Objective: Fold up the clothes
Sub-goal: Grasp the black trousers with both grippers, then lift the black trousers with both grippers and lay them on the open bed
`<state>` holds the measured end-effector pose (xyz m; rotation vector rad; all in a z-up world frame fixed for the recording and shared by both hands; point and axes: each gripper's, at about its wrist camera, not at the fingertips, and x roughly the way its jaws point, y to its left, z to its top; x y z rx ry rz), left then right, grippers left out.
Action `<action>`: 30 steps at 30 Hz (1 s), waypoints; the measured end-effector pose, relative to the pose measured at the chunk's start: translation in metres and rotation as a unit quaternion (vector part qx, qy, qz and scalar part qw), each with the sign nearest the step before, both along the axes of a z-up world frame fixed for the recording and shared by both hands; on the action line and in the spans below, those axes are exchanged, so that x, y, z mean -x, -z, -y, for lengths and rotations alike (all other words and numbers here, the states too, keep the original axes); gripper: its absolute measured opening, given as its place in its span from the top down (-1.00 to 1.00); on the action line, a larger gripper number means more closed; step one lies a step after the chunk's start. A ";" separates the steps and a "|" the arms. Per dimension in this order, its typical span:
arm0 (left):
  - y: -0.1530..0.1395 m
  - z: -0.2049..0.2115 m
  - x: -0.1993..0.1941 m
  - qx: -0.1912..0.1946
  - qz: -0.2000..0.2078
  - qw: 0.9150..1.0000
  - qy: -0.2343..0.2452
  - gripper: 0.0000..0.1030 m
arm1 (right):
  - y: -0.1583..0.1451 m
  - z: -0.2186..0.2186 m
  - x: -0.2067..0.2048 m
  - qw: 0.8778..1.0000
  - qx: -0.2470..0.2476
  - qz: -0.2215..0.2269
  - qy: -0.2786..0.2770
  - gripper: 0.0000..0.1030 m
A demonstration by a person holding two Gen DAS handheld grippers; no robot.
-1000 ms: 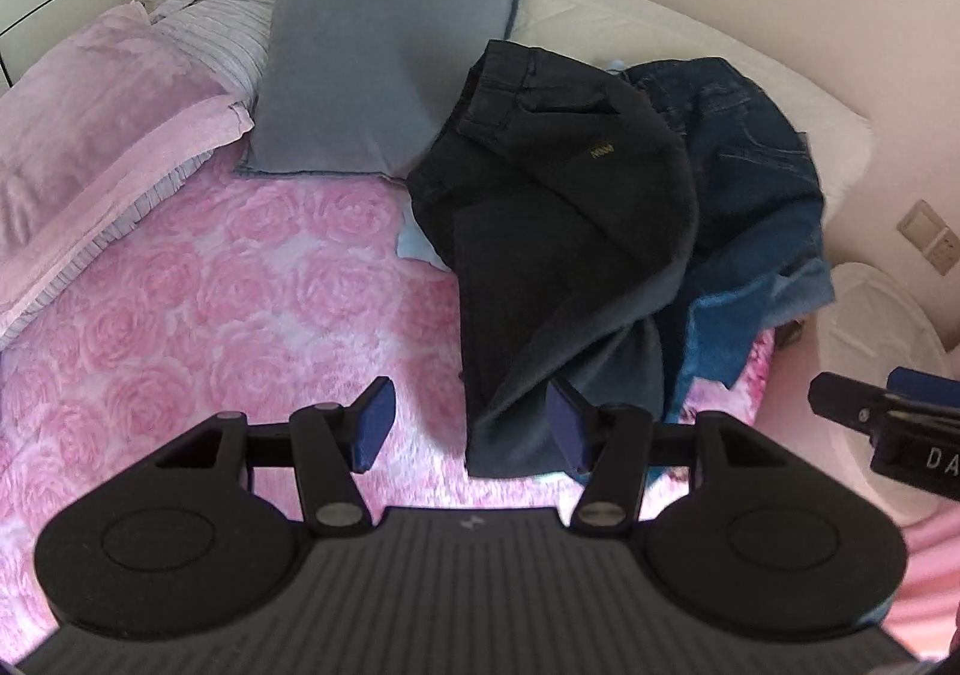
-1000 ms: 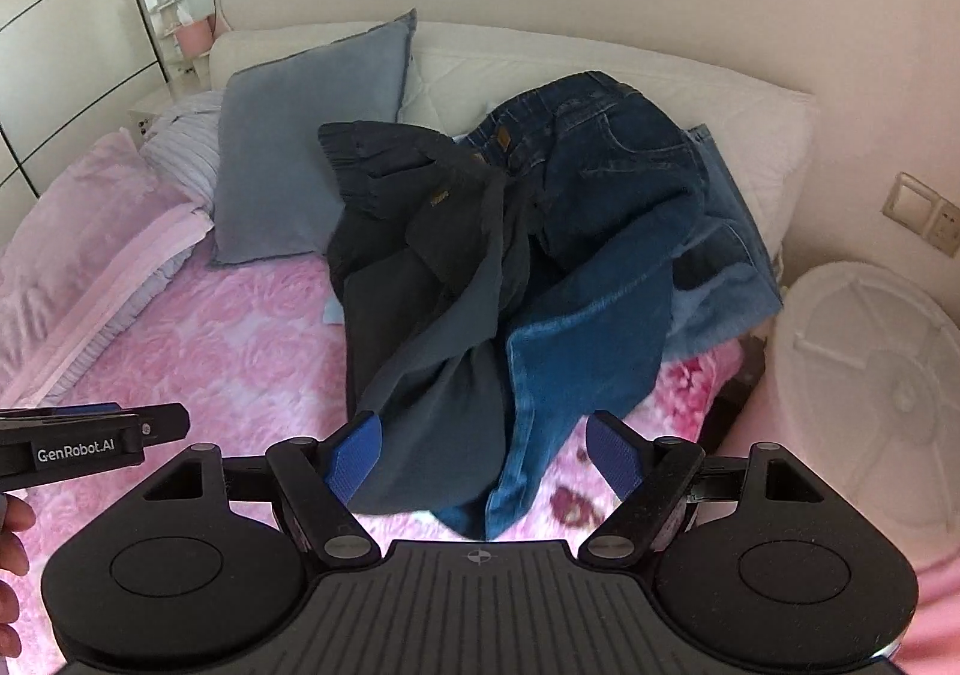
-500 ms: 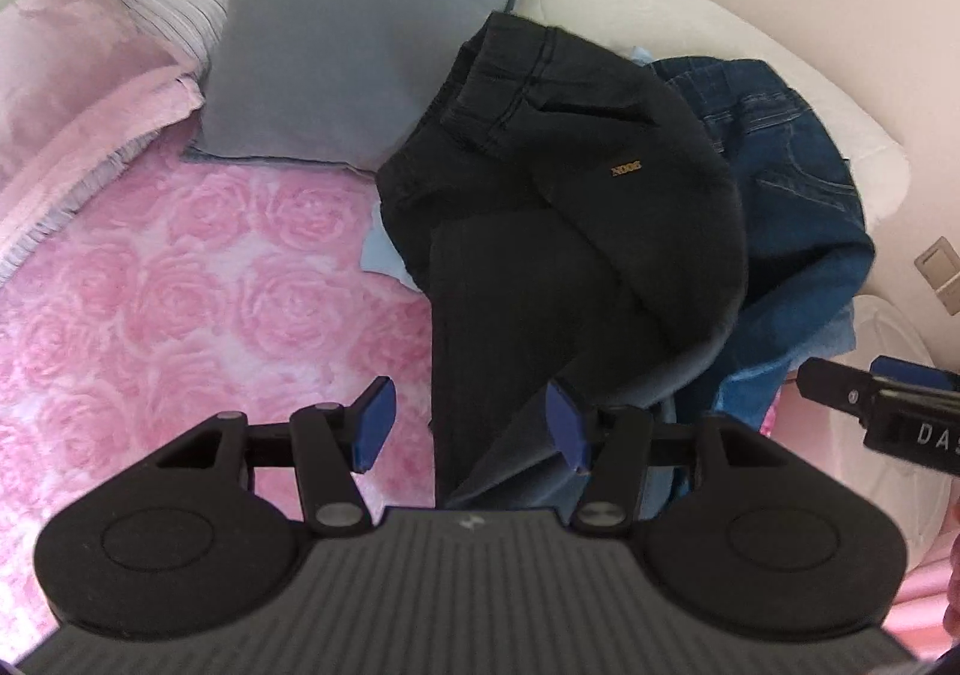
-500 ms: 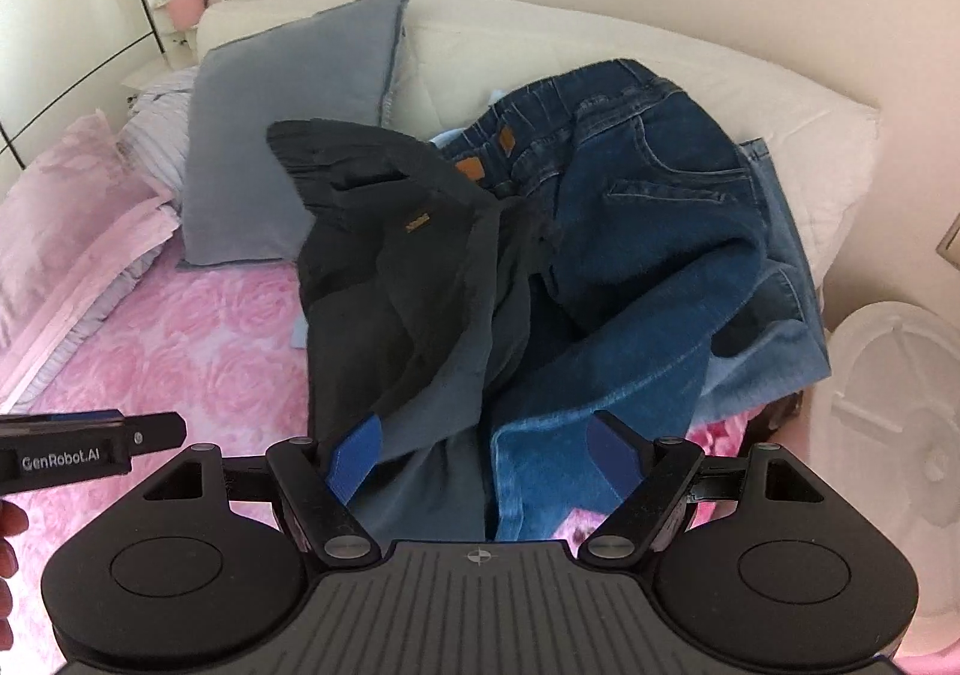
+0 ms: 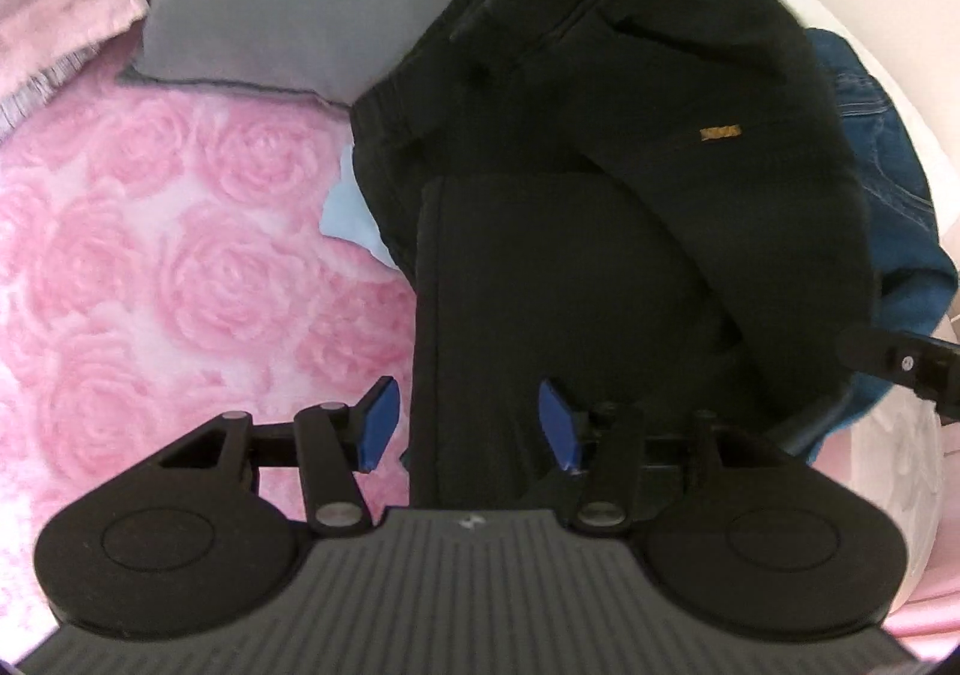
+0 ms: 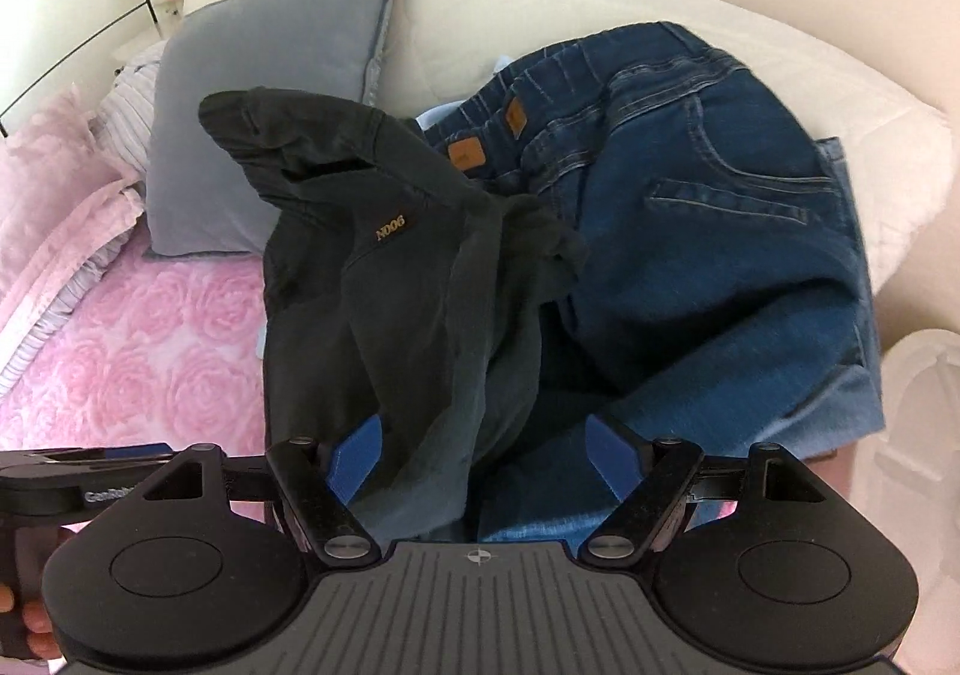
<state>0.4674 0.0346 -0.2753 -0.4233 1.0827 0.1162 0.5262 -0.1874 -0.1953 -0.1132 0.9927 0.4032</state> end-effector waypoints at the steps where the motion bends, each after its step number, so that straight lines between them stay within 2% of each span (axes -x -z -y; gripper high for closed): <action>1: 0.007 -0.002 -0.003 0.006 -0.002 1.000 -0.001 0.10 | 0.003 -0.002 -0.003 1.000 -0.002 -0.002 -0.001 -0.41; 2: 0.014 -0.004 -0.006 0.015 -0.005 1.000 -0.003 0.10 | 0.006 -0.003 -0.006 1.000 -0.003 -0.004 -0.003 -0.31; 6: 0.043 -0.012 -0.016 0.059 -0.017 0.998 -0.019 0.07 | 0.022 -0.010 -0.016 1.000 -0.005 -0.016 -0.009 -0.27; 7: 0.050 -0.013 -0.017 0.068 -0.020 0.997 -0.023 0.05 | 0.025 -0.011 -0.017 1.000 -0.005 -0.016 -0.011 -0.21; 8: 0.056 -0.014 -0.018 0.076 -0.023 0.996 -0.027 0.01 | 0.029 -0.013 -0.018 1.000 -0.006 -0.018 -0.013 0.13; 9: 0.060 -0.015 -0.017 0.083 -0.022 0.996 -0.032 0.01 | 0.032 -0.013 -0.019 1.000 -0.008 -0.020 -0.015 0.56; 12: 0.066 -0.017 -0.012 0.101 -0.012 0.994 -0.041 0.15 | 0.034 -0.014 -0.016 0.999 -0.017 -0.018 -0.022 0.77; 13: 0.065 -0.016 -0.010 0.105 -0.008 0.994 -0.040 0.21 | 0.032 -0.013 -0.013 0.999 -0.020 -0.014 -0.026 0.80; 14: 0.064 -0.016 -0.008 0.109 -0.005 0.993 -0.038 0.36 | 0.030 -0.013 -0.011 0.999 -0.023 -0.010 -0.030 0.84; 17: 0.062 -0.014 -0.002 0.114 -0.002 0.993 -0.034 0.38 | 0.015 -0.011 0.001 0.998 -0.046 0.001 -0.040 0.89; 19: 0.061 -0.014 0.006 0.118 0.004 0.992 -0.034 0.28 | 0.001 -0.011 0.011 0.997 -0.066 0.011 -0.042 0.89; 23: 0.061 -0.013 0.021 0.125 0.011 0.992 -0.032 -0.16 | -0.023 -0.004 0.026 0.996 -0.081 0.036 -0.017 0.90; 26: 0.065 -0.011 0.030 0.128 0.014 0.991 -0.028 -0.22 | -0.026 0.011 0.027 0.996 -0.069 0.047 0.012 0.91; 28: 0.070 -0.009 0.035 0.128 0.013 0.991 -0.023 -0.38 | -0.023 0.024 0.025 0.997 -0.060 0.047 0.032 0.91; 30: 0.076 -0.008 0.036 0.127 0.012 0.992 -0.018 -0.43 | -0.020 0.036 0.021 0.996 -0.054 0.046 0.050 0.91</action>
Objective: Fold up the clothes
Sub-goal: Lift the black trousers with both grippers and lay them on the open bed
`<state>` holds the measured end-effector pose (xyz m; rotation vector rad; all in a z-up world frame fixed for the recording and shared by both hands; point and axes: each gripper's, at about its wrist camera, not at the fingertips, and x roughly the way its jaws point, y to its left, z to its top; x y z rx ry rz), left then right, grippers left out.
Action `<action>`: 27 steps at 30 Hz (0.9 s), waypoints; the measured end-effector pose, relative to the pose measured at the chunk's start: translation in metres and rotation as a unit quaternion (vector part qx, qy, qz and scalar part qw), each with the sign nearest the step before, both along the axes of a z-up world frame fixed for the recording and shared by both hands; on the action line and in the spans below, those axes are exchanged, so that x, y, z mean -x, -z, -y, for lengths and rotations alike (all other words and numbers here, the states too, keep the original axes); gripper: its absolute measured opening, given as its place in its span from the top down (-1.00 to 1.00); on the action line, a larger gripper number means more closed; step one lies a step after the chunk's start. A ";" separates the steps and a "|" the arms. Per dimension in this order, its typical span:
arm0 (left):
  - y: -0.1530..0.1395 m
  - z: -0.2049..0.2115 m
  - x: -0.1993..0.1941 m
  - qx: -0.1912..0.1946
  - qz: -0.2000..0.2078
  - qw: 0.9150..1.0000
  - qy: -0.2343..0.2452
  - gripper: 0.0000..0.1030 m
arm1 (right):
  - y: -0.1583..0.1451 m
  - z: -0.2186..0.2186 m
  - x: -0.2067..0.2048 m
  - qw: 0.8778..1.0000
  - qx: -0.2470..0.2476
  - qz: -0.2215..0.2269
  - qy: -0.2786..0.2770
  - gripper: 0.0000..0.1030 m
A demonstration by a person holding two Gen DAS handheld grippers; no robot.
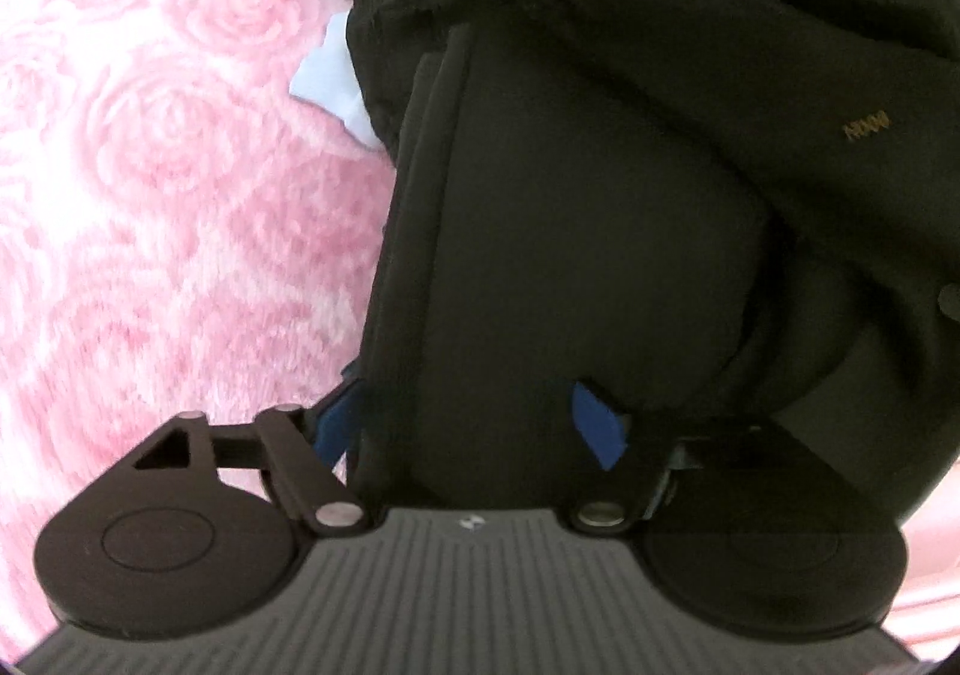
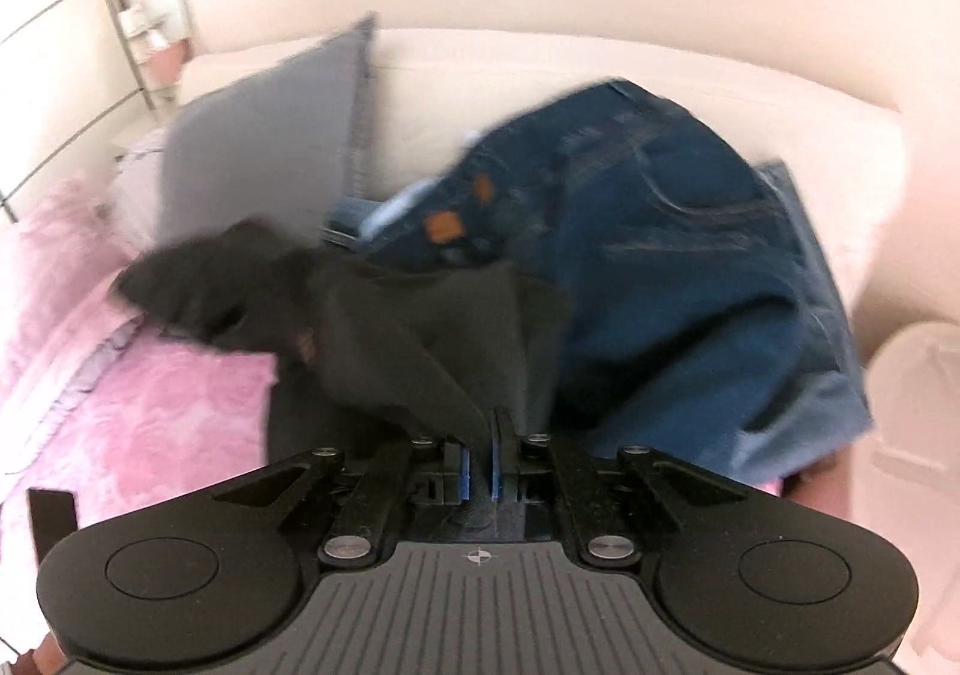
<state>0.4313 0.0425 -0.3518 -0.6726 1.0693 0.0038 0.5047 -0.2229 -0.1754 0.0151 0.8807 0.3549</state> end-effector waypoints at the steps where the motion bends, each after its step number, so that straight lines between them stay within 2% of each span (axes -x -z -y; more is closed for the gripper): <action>1: 0.003 0.001 -0.001 0.001 0.000 1.000 0.002 -0.43 | 0.003 0.004 -0.004 1.000 -0.001 -0.004 0.005 0.91; 4: 0.007 0.006 -0.007 0.006 0.004 1.000 0.011 -0.36 | 0.009 0.012 -0.012 1.000 -0.006 -0.015 0.017 0.91; 5: 0.007 0.008 -0.009 0.006 0.007 1.000 0.016 -0.10 | 0.010 0.014 -0.014 1.000 -0.009 -0.019 0.019 0.91; 6: 0.006 0.010 -0.009 0.008 0.014 1.000 0.021 0.28 | 0.011 0.015 -0.015 0.999 -0.011 -0.024 0.020 0.91; 9: -0.003 0.013 -0.007 0.013 0.030 0.999 0.025 0.72 | 0.006 0.015 -0.015 0.999 -0.018 -0.026 0.021 0.91; 11: -0.011 0.015 0.000 0.002 0.040 0.999 0.025 0.82 | 0.003 0.016 -0.015 0.999 -0.023 -0.027 0.022 0.91; 14: -0.030 0.015 0.016 -0.002 0.062 0.998 0.020 0.86 | -0.007 0.015 -0.012 0.999 -0.030 -0.016 0.020 0.91; 19: -0.082 0.012 0.058 -0.014 0.117 0.993 -0.009 0.88 | -0.041 -0.003 0.011 0.998 -0.050 0.020 -0.033 0.91; 22: -0.120 0.003 0.094 -0.039 0.150 0.987 -0.031 0.89 | -0.063 -0.023 0.031 0.993 -0.083 0.021 -0.075 0.91; 27: -0.176 -0.029 0.182 -0.074 0.189 0.974 -0.103 0.90 | -0.099 -0.056 0.066 0.980 -0.138 0.022 -0.143 0.91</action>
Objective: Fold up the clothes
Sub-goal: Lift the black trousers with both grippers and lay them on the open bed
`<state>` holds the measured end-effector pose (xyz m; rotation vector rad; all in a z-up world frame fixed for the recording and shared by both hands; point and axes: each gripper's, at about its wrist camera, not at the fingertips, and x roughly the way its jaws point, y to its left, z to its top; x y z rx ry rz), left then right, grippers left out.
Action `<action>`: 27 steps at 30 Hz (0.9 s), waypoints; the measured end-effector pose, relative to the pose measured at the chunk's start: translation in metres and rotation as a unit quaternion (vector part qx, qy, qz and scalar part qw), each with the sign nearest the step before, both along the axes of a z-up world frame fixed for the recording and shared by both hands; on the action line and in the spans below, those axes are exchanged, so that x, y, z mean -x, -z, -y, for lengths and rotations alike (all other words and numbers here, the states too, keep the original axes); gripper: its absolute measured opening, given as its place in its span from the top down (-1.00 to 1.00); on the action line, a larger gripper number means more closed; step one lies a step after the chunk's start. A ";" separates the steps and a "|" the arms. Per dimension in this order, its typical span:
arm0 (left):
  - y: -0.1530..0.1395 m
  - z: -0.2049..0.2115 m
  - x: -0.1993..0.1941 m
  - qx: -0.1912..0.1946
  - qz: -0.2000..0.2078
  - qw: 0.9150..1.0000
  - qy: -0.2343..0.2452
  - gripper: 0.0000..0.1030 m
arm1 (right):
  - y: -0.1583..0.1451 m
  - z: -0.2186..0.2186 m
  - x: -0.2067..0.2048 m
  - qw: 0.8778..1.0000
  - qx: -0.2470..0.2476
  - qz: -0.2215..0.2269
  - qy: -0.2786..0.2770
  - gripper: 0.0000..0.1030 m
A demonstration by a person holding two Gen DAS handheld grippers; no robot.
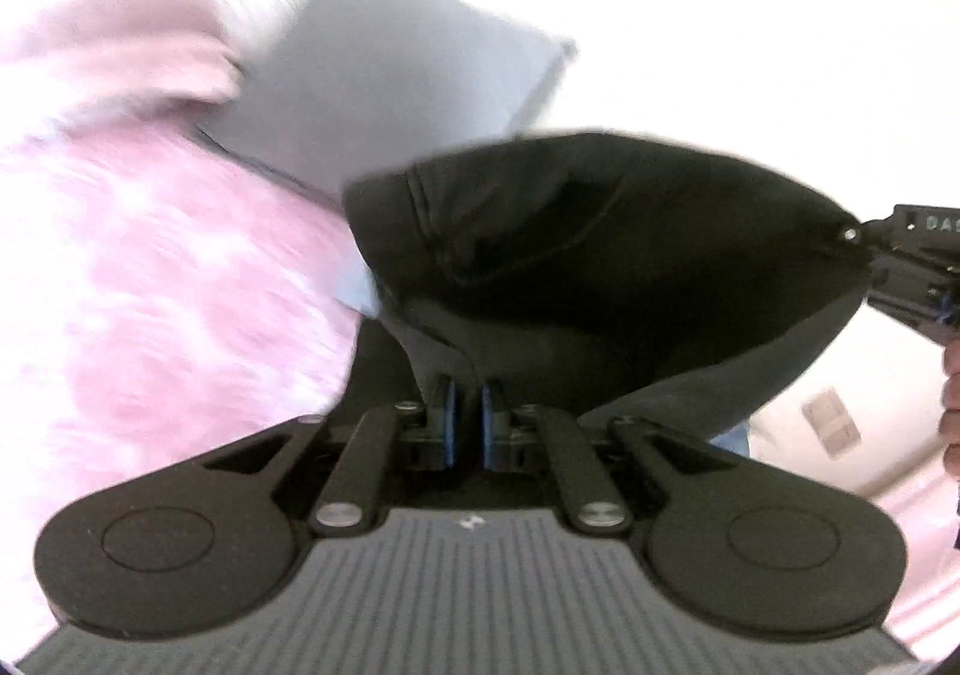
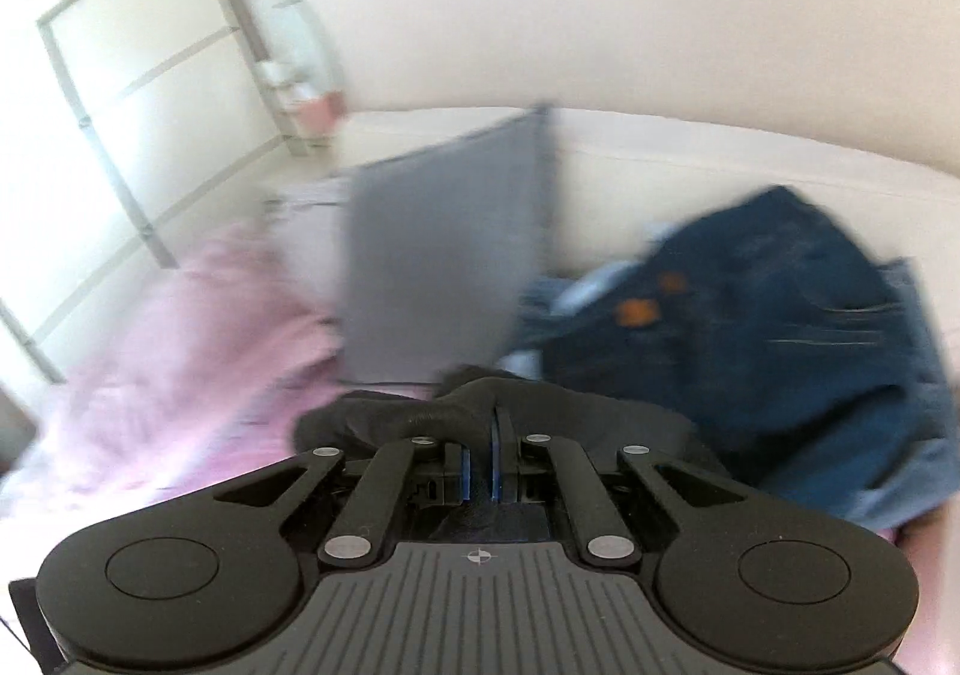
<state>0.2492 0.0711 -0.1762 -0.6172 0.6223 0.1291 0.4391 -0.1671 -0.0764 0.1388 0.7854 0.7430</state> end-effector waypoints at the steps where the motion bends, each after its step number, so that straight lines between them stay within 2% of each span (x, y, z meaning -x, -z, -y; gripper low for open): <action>1: -0.010 -0.006 0.026 -0.003 0.008 1.000 -0.022 0.90 | -0.007 -0.007 0.007 1.000 -0.011 0.001 -0.014 0.91; 5: -0.047 -0.028 0.133 -0.016 0.035 0.993 -0.109 0.90 | -0.035 -0.055 0.067 0.993 -0.070 -0.007 -0.096 0.91; 8: -0.081 -0.042 0.219 -0.044 0.050 0.982 -0.176 0.90 | -0.057 -0.094 0.116 0.980 -0.115 -0.014 -0.160 0.91; 12: -0.150 -0.047 0.332 -0.098 0.088 0.954 -0.269 0.90 | -0.085 -0.146 0.183 0.954 -0.175 -0.024 -0.244 0.91; 16: -0.222 -0.032 0.424 -0.190 0.127 0.915 -0.334 0.90 | -0.118 -0.182 0.253 0.919 -0.255 -0.010 -0.302 0.91; 18: -0.244 -0.024 0.457 -0.211 0.129 0.904 -0.348 0.87 | -0.134 -0.197 0.287 0.901 -0.290 0.001 -0.322 0.91; 19: -0.244 -0.024 0.469 -0.222 0.110 0.903 -0.350 0.85 | -0.135 -0.202 0.299 0.901 -0.290 0.010 -0.323 0.91; 20: -0.239 -0.021 0.475 -0.228 0.080 0.904 -0.353 0.79 | -0.131 -0.209 0.309 0.909 -0.267 0.013 -0.321 0.91; 21: -0.230 -0.020 0.480 -0.225 0.046 0.904 -0.360 0.71 | -0.119 -0.220 0.315 0.926 -0.218 0.008 -0.308 0.91; 23: -0.202 -0.024 0.490 -0.194 -0.022 0.901 -0.389 0.70 | -0.094 -0.242 0.326 0.953 -0.119 -0.003 -0.278 0.91; 24: -0.190 -0.028 0.498 -0.172 -0.062 0.896 -0.405 0.70 | -0.078 -0.255 0.331 0.961 -0.060 -0.013 -0.268 0.89; 25: -0.177 -0.032 0.503 -0.153 -0.099 0.890 -0.418 0.70 | -0.053 -0.269 0.333 0.963 0.015 -0.034 -0.268 0.88; 26: -0.162 -0.035 0.503 -0.141 -0.129 0.887 -0.421 0.70 | -0.031 -0.277 0.337 0.960 0.070 -0.050 -0.266 0.85; 27: -0.148 -0.036 0.503 -0.131 -0.155 0.883 -0.423 0.70 | -0.016 -0.276 0.343 0.959 0.088 -0.059 -0.264 0.82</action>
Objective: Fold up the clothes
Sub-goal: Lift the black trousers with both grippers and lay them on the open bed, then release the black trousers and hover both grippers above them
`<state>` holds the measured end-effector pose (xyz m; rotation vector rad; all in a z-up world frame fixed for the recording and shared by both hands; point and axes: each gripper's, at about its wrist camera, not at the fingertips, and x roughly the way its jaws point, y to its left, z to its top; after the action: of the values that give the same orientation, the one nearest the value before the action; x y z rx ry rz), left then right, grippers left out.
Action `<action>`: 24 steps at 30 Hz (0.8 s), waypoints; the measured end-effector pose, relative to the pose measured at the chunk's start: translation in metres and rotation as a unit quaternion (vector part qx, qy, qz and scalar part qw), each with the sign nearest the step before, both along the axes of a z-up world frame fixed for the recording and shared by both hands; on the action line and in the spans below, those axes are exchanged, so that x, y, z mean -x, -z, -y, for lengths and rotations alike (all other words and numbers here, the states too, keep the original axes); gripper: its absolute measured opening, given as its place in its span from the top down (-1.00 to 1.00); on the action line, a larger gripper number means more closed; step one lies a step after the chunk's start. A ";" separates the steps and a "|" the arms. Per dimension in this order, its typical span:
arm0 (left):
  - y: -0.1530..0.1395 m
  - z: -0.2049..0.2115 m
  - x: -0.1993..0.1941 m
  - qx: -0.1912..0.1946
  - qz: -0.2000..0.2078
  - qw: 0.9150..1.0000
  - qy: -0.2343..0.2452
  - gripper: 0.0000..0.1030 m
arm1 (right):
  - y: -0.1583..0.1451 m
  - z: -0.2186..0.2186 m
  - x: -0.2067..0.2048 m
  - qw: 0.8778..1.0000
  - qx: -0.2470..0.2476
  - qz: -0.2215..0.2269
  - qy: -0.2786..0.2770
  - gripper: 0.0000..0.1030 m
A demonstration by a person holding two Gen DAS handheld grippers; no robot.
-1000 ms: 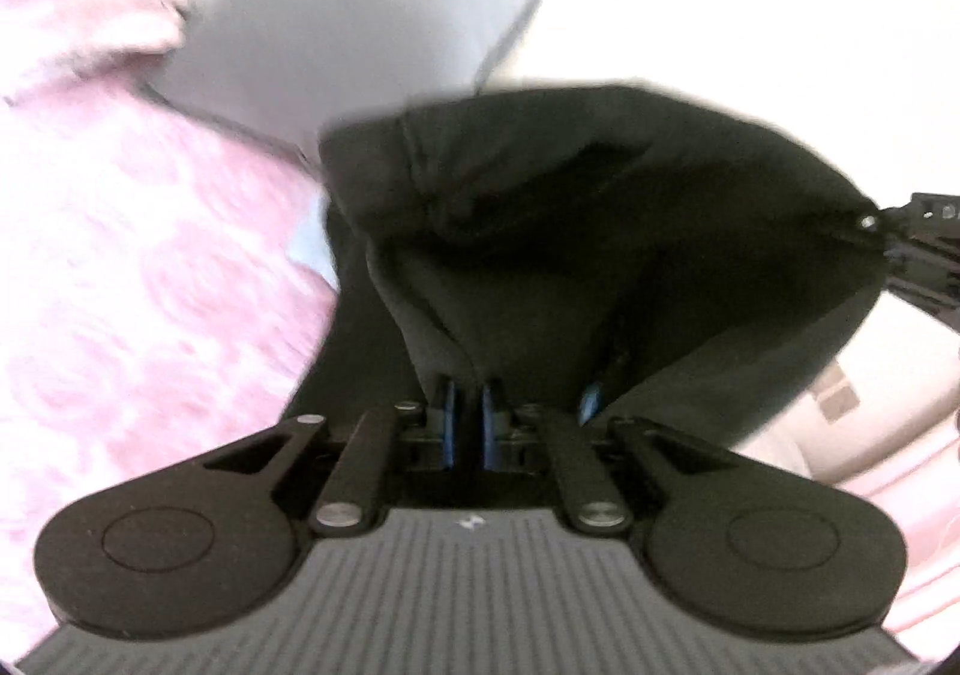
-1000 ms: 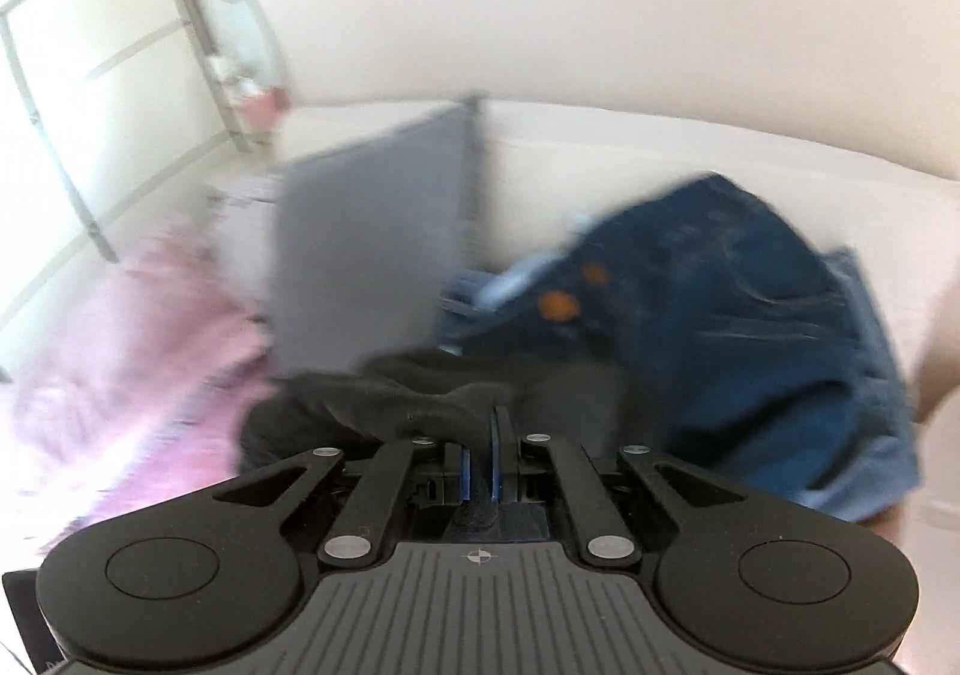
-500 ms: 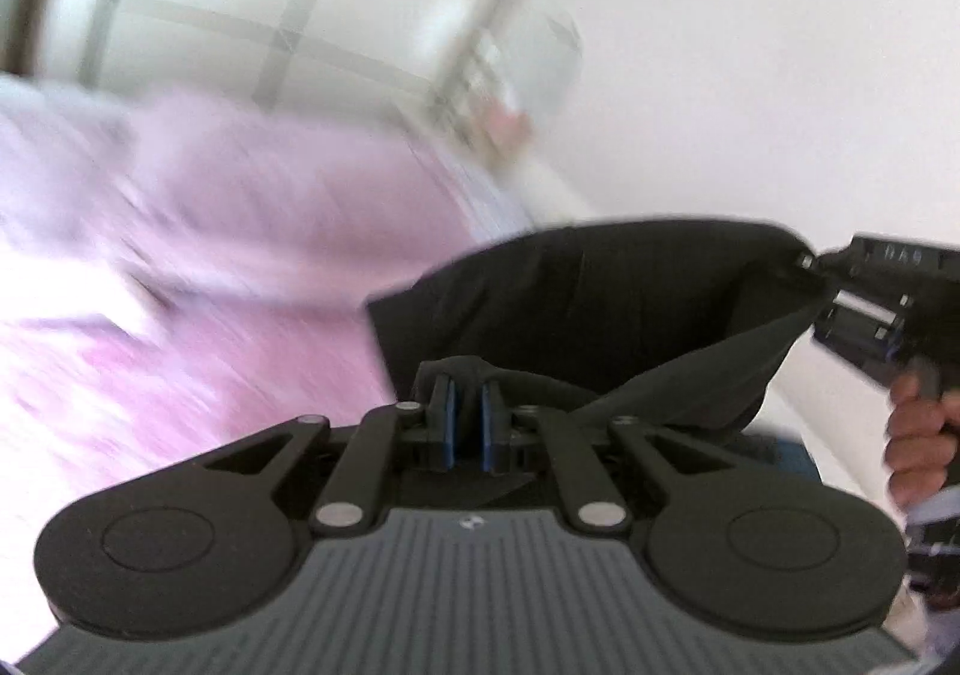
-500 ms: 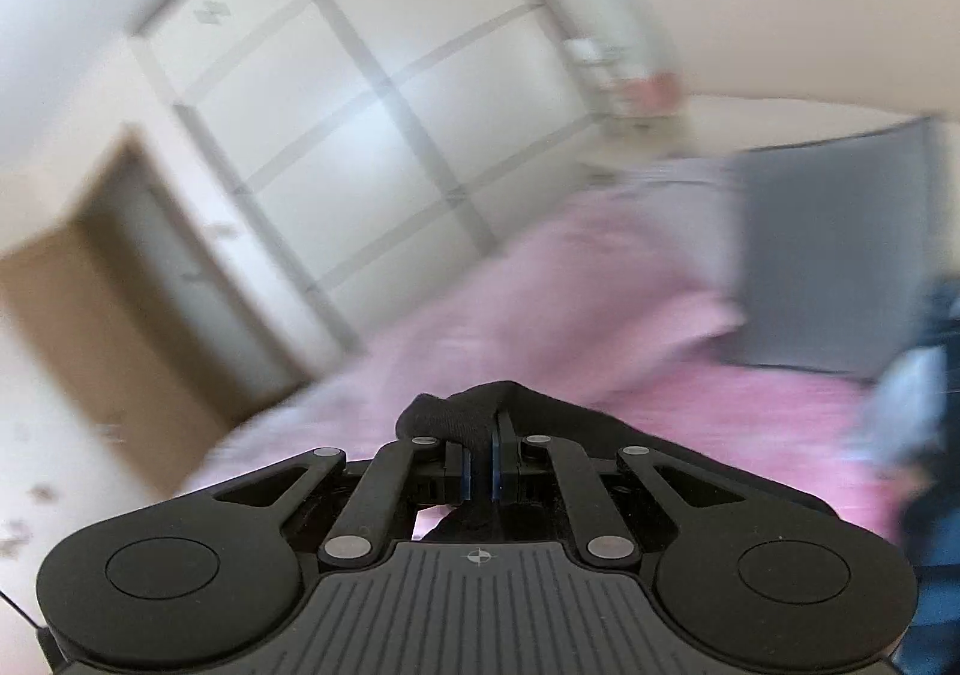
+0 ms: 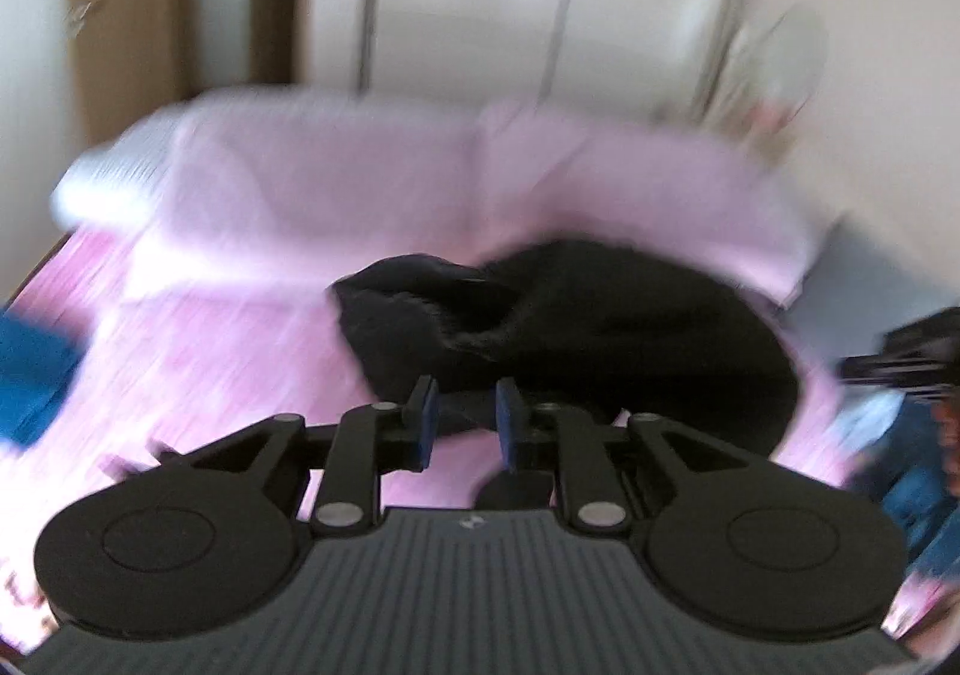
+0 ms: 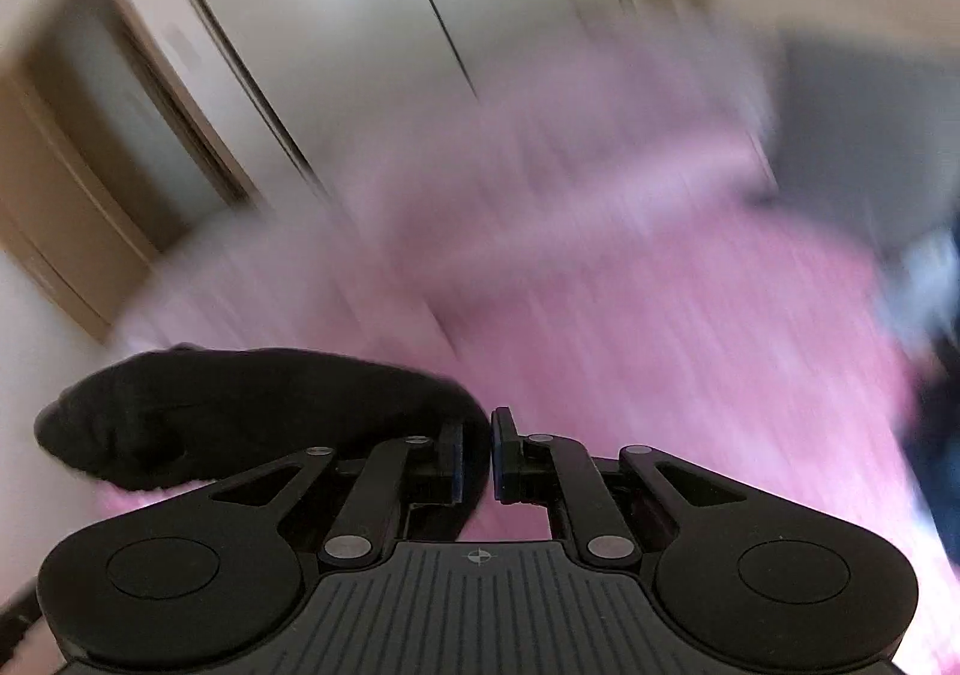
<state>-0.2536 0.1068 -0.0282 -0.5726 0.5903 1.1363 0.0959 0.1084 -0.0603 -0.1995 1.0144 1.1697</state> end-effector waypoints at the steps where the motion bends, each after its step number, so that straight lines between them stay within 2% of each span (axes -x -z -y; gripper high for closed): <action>1: 0.012 0.000 0.001 0.018 -0.019 1.000 -0.006 0.70 | 0.015 0.002 0.006 1.000 0.020 -0.004 0.002 0.81; 4: 0.030 0.022 0.019 0.055 -0.066 0.996 -0.014 0.70 | 0.042 0.013 0.036 0.997 0.066 -0.003 -0.039 0.65; 6: 0.039 0.030 0.022 0.066 -0.069 0.995 -0.019 0.70 | 0.051 0.025 0.057 0.993 0.086 0.004 -0.076 0.43; 8: 0.044 0.040 0.026 0.081 -0.062 0.994 -0.025 0.70 | 0.053 0.038 0.077 0.989 0.092 0.029 -0.109 0.37; 10: 0.064 0.033 0.025 0.089 -0.056 0.994 -0.023 0.70 | 0.057 0.044 0.100 0.983 0.095 0.054 -0.145 0.36; 13: 0.072 0.040 0.025 0.088 -0.073 0.993 -0.018 0.67 | 0.065 0.070 0.135 0.974 0.102 0.070 -0.191 0.30; 15: 0.074 0.055 0.018 0.088 -0.081 0.993 -0.017 0.62 | 0.072 0.088 0.153 0.968 0.109 0.074 -0.215 0.14; 18: 0.080 0.076 0.008 0.091 -0.084 0.992 -0.017 0.46 | 0.079 0.113 0.162 0.959 0.116 0.083 -0.245 0.09; 21: 0.086 0.100 -0.002 0.096 -0.088 0.991 -0.028 0.43 | 0.078 0.148 0.165 0.952 0.118 0.095 -0.266 0.08; 24: 0.090 0.127 -0.011 0.102 -0.094 0.990 -0.039 0.37 | 0.074 0.177 0.154 0.952 0.119 0.096 -0.265 0.08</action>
<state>-0.2429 -0.0203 -0.1182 -0.6728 0.8587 1.2202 -0.0579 -0.0687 -0.1342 -0.8020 0.9518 1.4724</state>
